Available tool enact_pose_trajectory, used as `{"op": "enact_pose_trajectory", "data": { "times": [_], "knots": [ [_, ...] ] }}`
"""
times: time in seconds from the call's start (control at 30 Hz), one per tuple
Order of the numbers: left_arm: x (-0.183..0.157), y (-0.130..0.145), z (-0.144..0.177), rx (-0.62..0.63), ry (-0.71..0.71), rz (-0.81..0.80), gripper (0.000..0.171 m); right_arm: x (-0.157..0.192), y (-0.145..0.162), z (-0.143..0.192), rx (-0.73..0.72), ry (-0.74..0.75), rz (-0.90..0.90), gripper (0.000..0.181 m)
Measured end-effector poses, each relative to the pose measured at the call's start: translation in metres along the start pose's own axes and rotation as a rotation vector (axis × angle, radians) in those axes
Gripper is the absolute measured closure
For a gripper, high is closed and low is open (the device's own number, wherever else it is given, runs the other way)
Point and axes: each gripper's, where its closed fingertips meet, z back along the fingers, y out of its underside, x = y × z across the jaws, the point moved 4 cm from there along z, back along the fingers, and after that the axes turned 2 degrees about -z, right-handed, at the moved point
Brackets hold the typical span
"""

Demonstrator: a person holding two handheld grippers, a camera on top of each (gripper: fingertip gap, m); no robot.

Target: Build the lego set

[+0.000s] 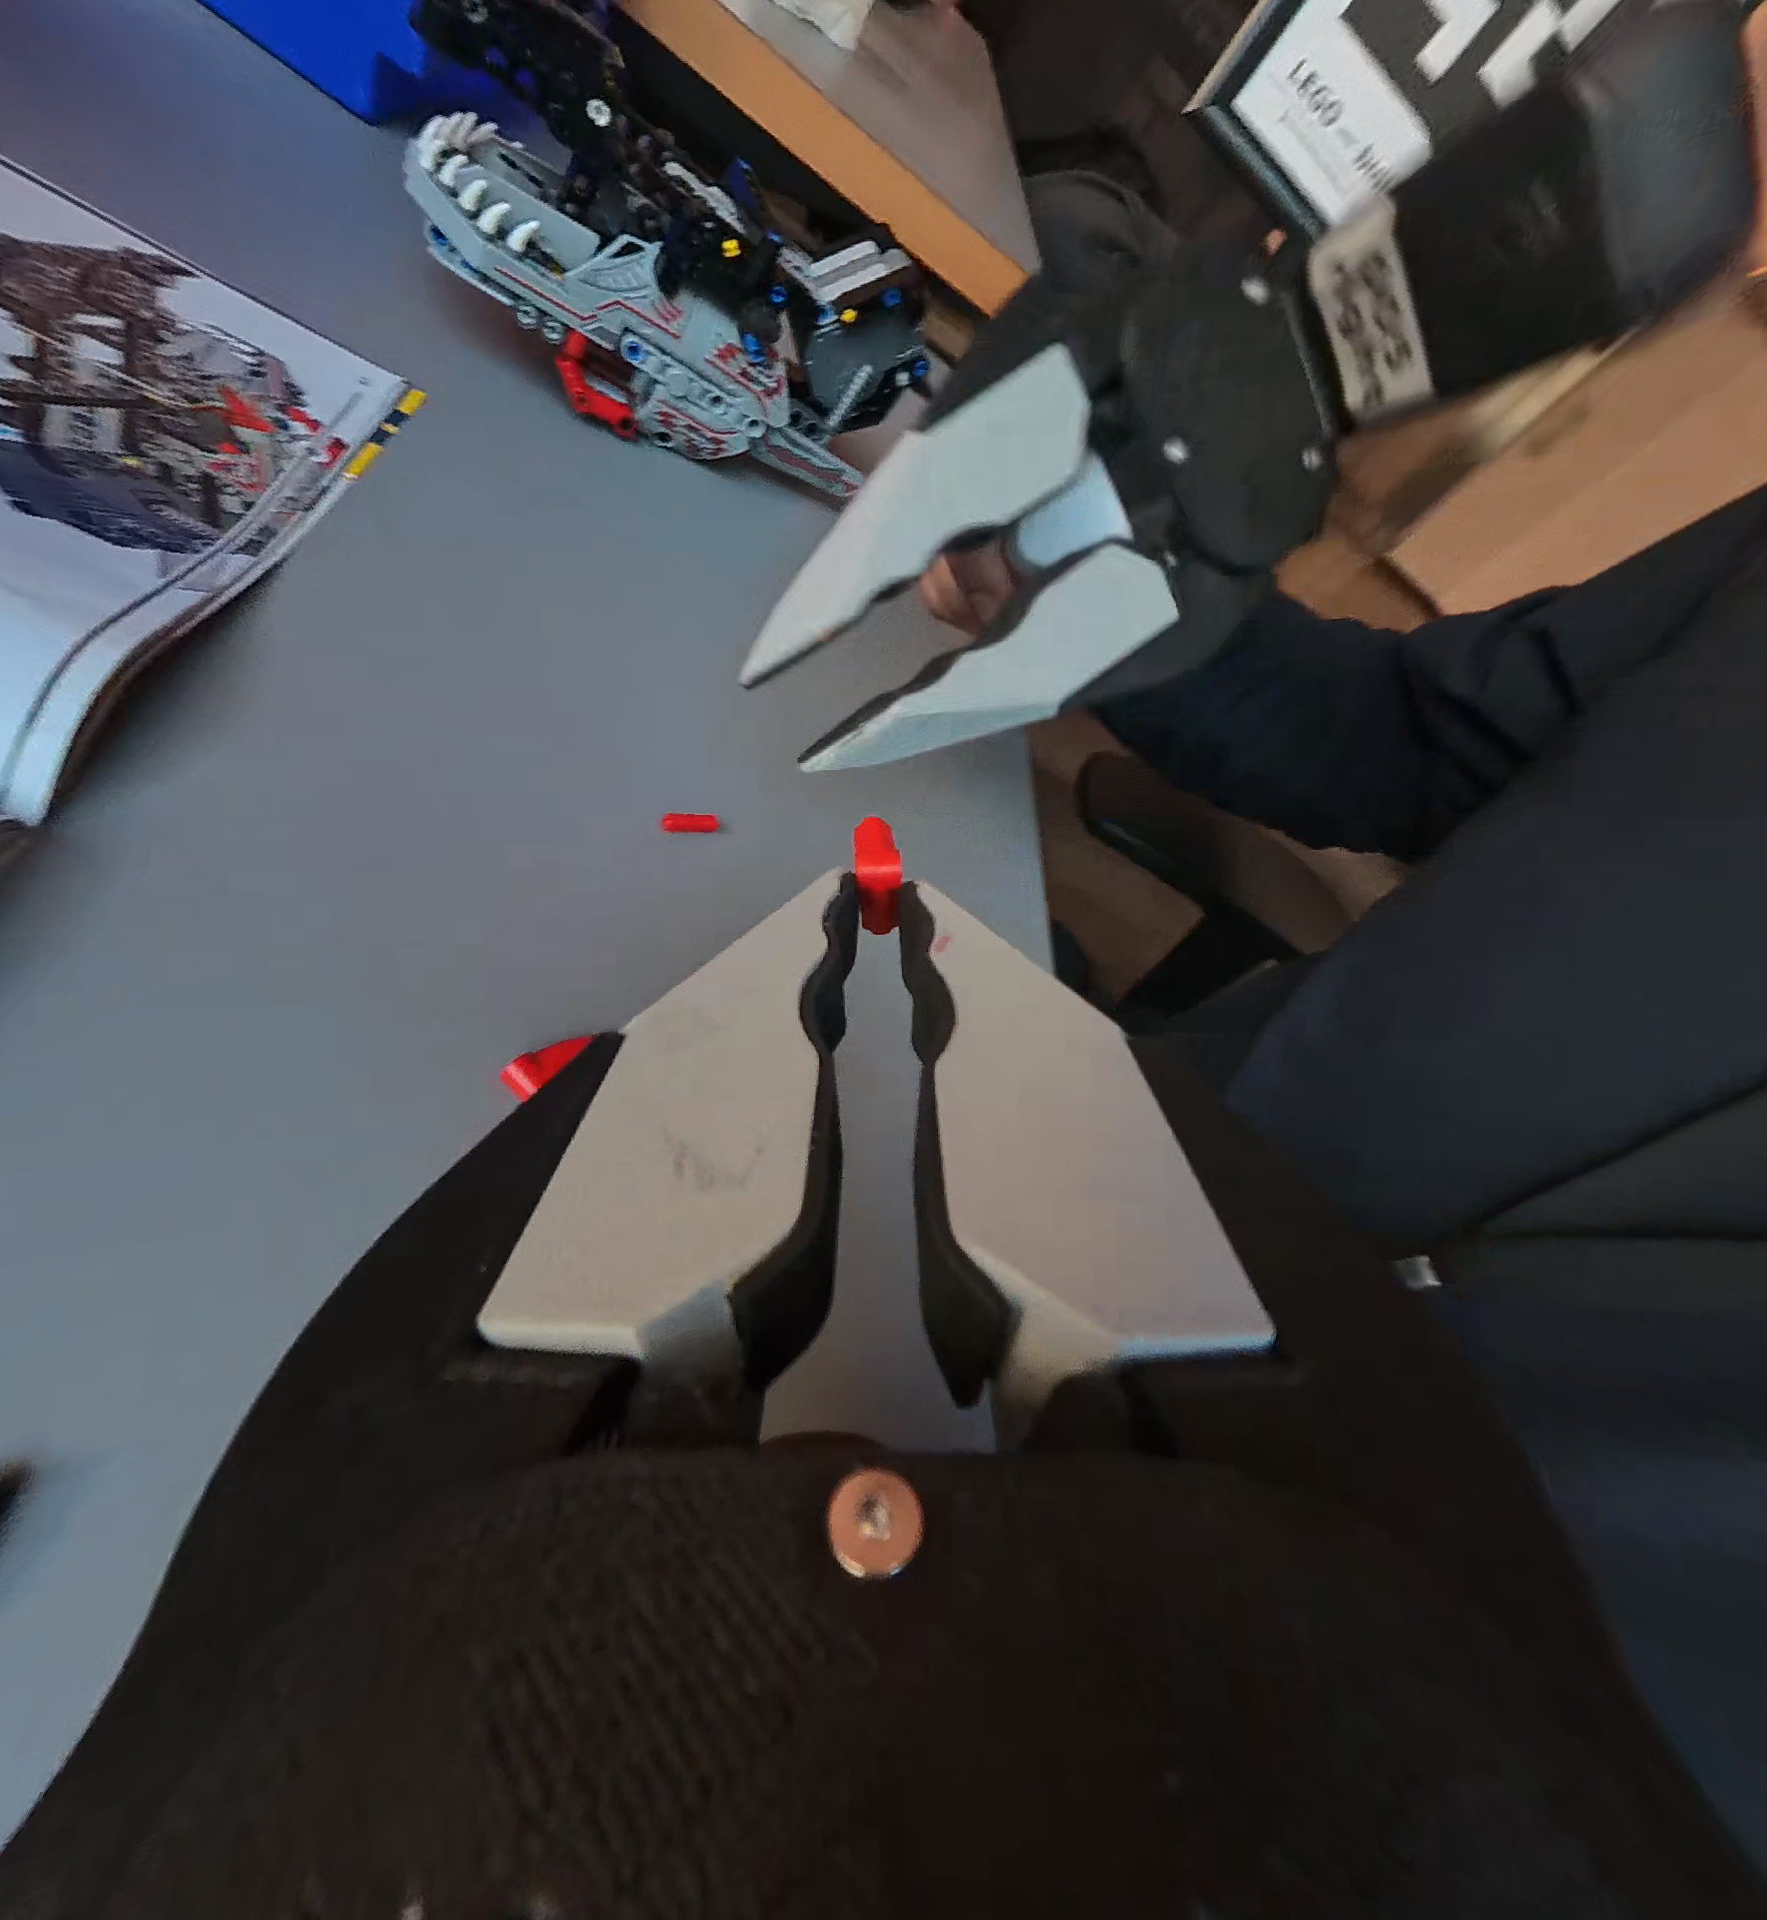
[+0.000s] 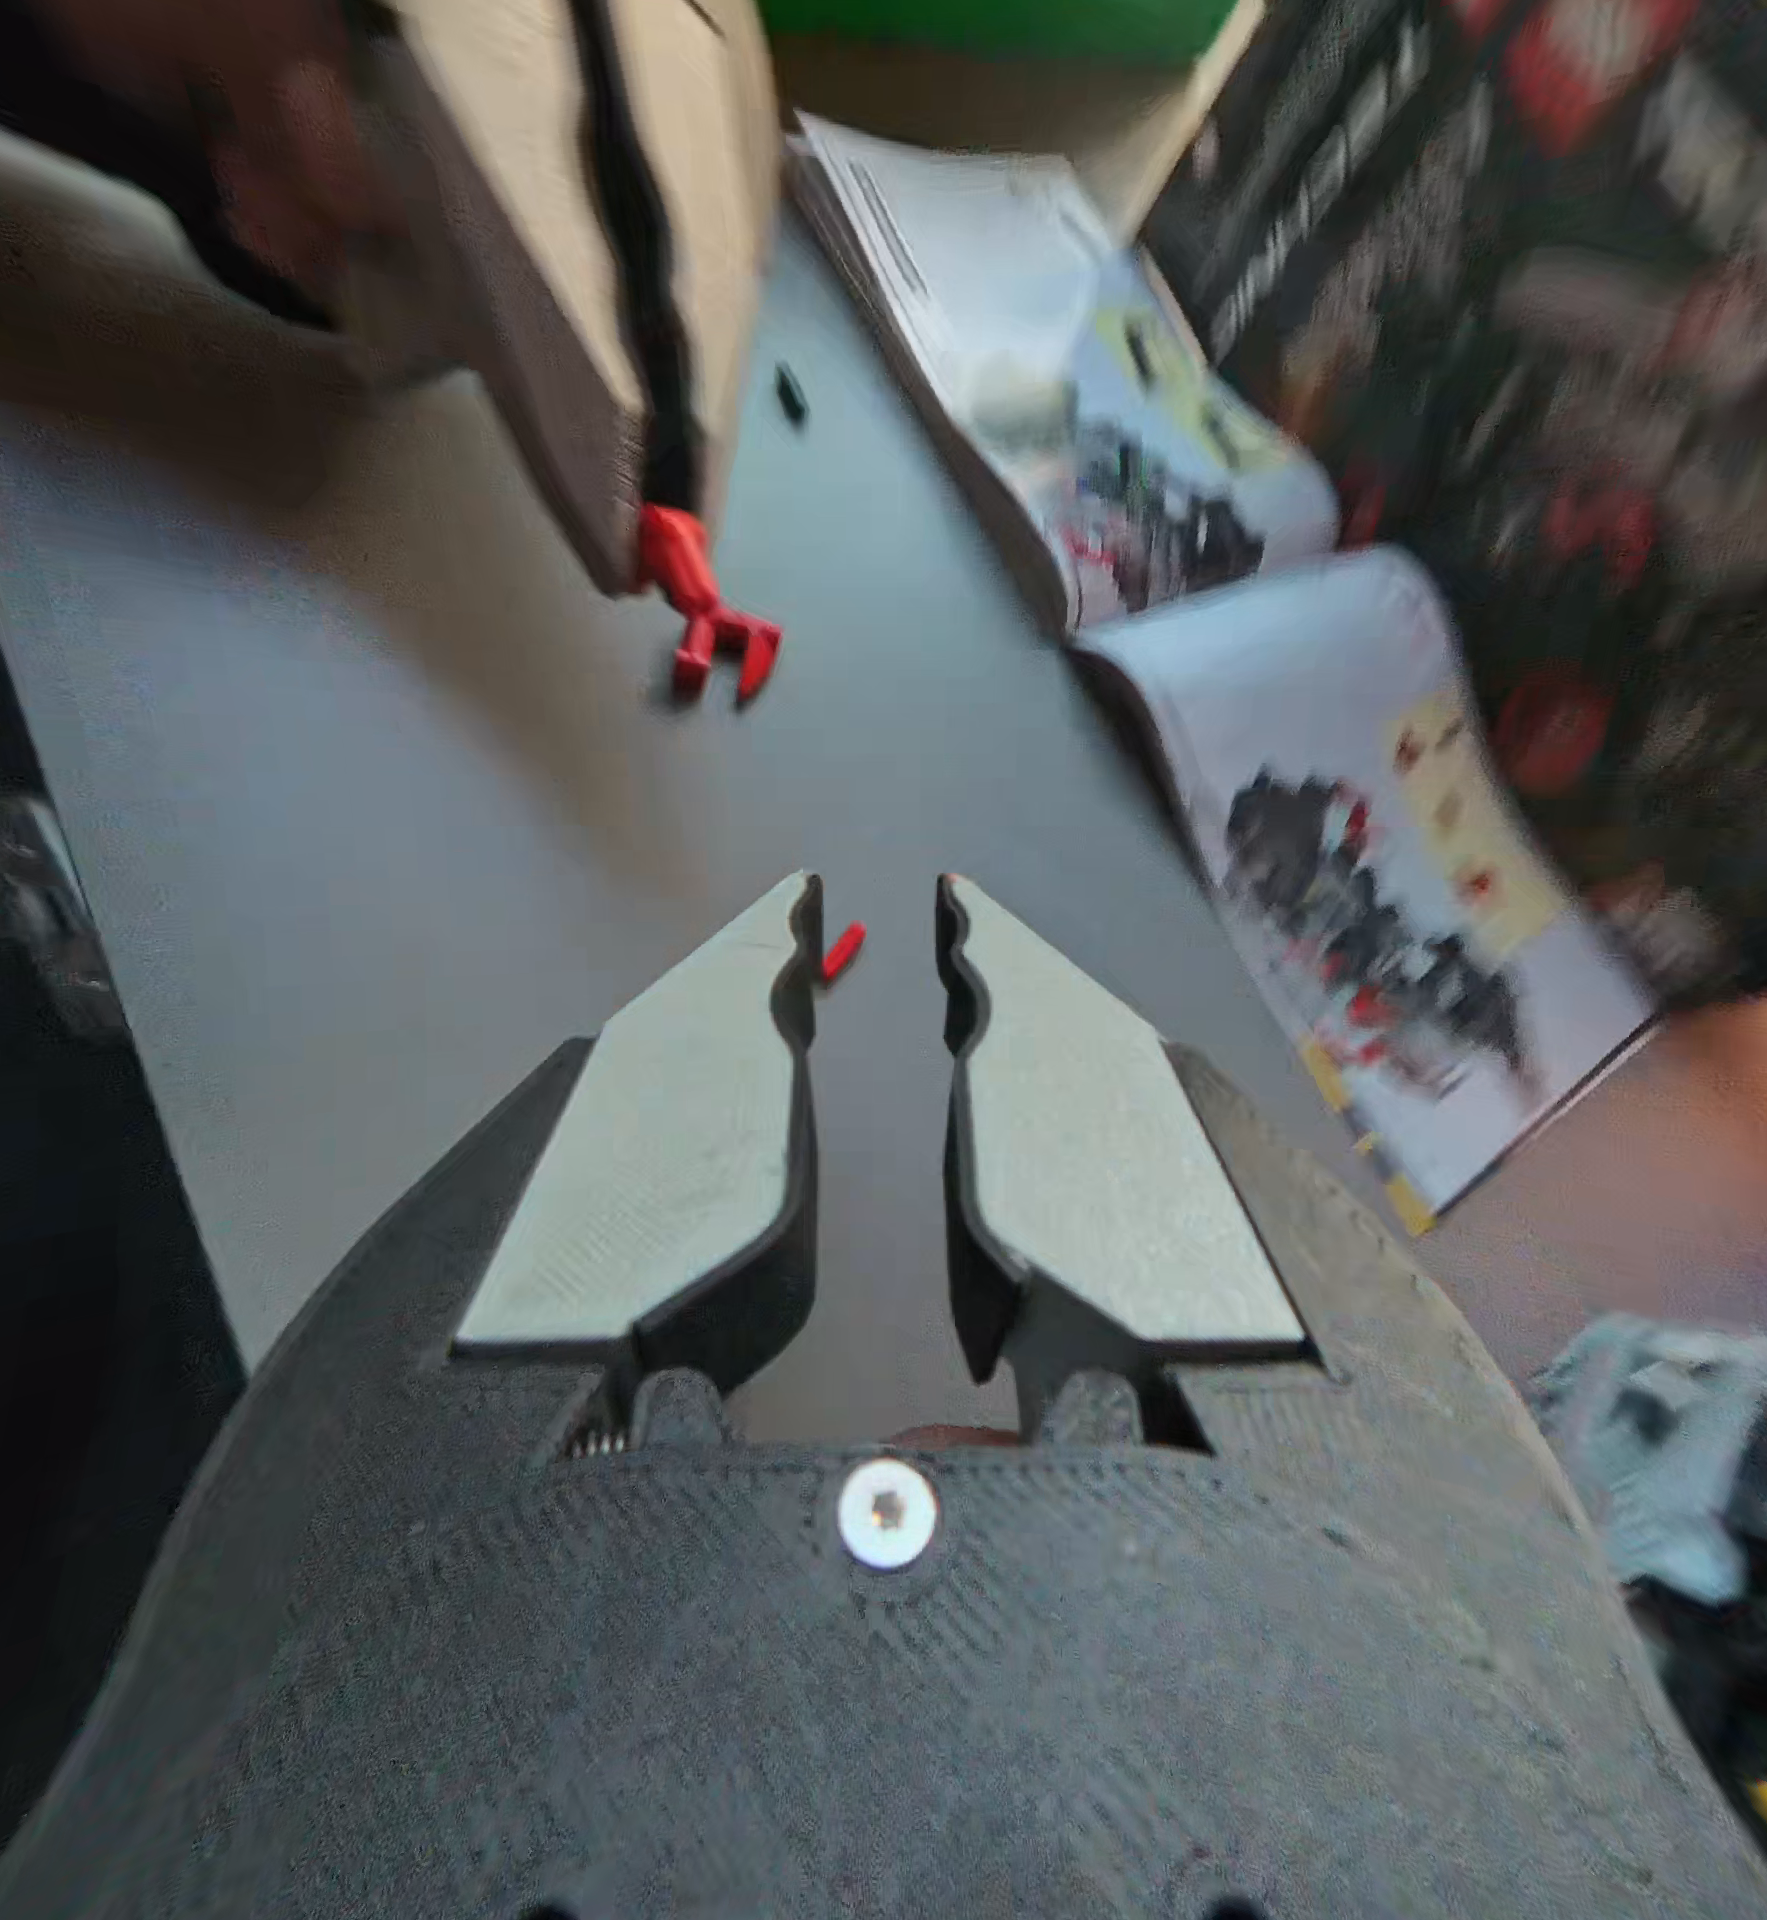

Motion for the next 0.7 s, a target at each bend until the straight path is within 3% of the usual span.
{"op": "enact_pose_trajectory", "data": {
  "times": [0.07, 0.17, 0.4, 0.53, 0.7],
  "knots": [
    [0.000, 0.003, 0.000, 0.009, -0.049, -0.059, 0.167, -0.003, 0.018, -0.003, 0.021, -0.041, -0.209, 0.164],
    [0.000, 0.007, -0.002, 0.038, -0.101, -0.137, 0.167, 0.000, 0.032, -0.009, 0.060, -0.071, -0.341, 0.159],
    [0.003, 0.011, -0.004, 0.034, -0.141, -0.192, 0.167, 0.003, 0.031, -0.024, 0.123, -0.038, -0.309, 0.160],
    [0.002, 0.010, 0.000, 0.014, -0.142, -0.217, 0.167, 0.004, 0.031, -0.024, 0.122, -0.031, -0.293, 0.181],
    [0.003, 0.009, 0.002, 0.011, -0.151, -0.263, 0.167, 0.006, 0.029, -0.025, 0.109, -0.118, -0.327, 0.181]
  ]
}}
